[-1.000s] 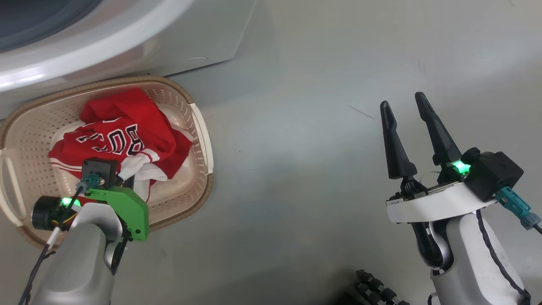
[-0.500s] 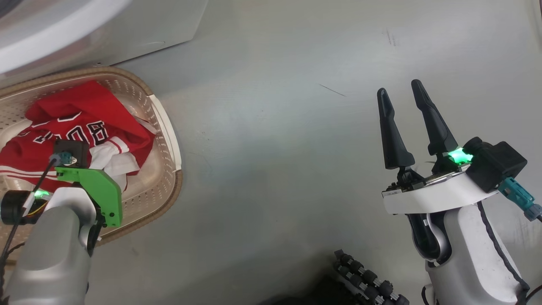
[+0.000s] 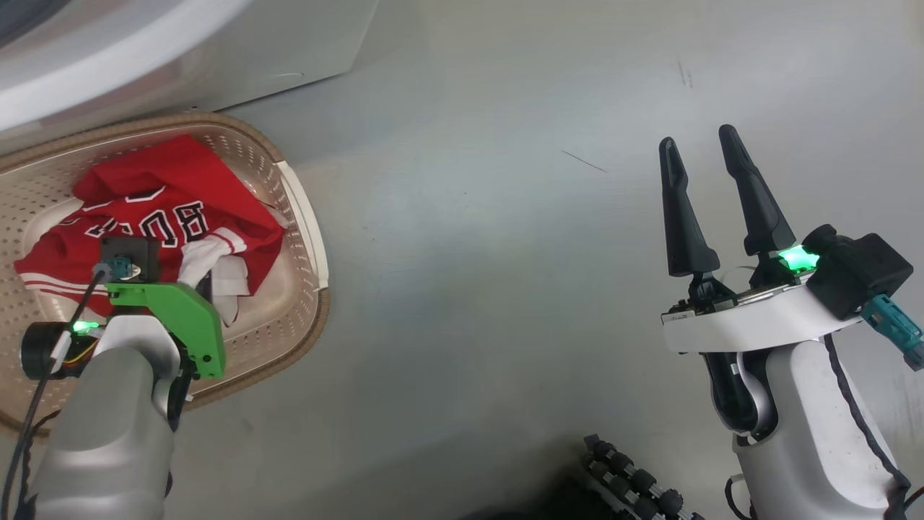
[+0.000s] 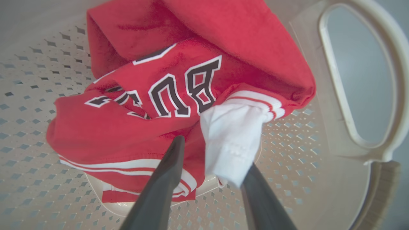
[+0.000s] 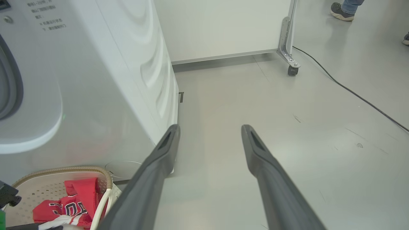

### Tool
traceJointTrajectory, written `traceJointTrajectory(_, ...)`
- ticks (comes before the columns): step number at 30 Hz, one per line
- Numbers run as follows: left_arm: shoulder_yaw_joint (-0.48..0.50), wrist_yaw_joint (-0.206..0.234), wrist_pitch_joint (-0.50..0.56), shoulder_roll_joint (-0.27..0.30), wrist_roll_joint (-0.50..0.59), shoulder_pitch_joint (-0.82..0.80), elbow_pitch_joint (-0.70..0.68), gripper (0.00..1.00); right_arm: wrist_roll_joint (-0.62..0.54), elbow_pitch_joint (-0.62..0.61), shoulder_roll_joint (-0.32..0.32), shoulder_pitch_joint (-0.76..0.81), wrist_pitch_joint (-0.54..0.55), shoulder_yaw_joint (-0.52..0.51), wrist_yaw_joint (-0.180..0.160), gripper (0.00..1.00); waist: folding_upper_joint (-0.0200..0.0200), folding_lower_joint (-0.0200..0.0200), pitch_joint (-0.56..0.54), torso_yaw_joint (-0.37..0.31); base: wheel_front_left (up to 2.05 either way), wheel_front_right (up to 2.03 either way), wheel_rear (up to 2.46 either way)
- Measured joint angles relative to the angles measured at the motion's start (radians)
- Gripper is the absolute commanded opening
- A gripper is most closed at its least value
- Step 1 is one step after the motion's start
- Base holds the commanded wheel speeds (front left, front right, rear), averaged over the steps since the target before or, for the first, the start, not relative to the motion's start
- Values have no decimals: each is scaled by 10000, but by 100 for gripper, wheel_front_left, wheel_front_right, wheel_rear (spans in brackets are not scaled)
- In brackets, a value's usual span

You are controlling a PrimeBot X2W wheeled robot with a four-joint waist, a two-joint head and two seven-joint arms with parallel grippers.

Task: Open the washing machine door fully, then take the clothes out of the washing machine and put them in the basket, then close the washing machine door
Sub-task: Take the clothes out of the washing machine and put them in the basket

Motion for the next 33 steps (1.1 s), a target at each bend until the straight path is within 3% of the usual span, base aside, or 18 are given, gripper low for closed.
traceJointTrajectory(17,121,-203,-2987,-844,-451,612,-464,100,-874,357,-268,77,-2,-788,0,100,0,0,-1245,1283,0,0,0)
traceJointTrajectory(28,134,-196,-3020,-934,-445,1361,-1668,100,-1137,686,-571,802,0,-940,4,100,0,0,-2628,2174,0,0,0)
traceJointTrajectory(33,355,-98,-3012,-949,-433,1765,-3014,100,-1235,803,-619,1107,-2,-991,4,100,0,0,-3328,2566,0,0,0)
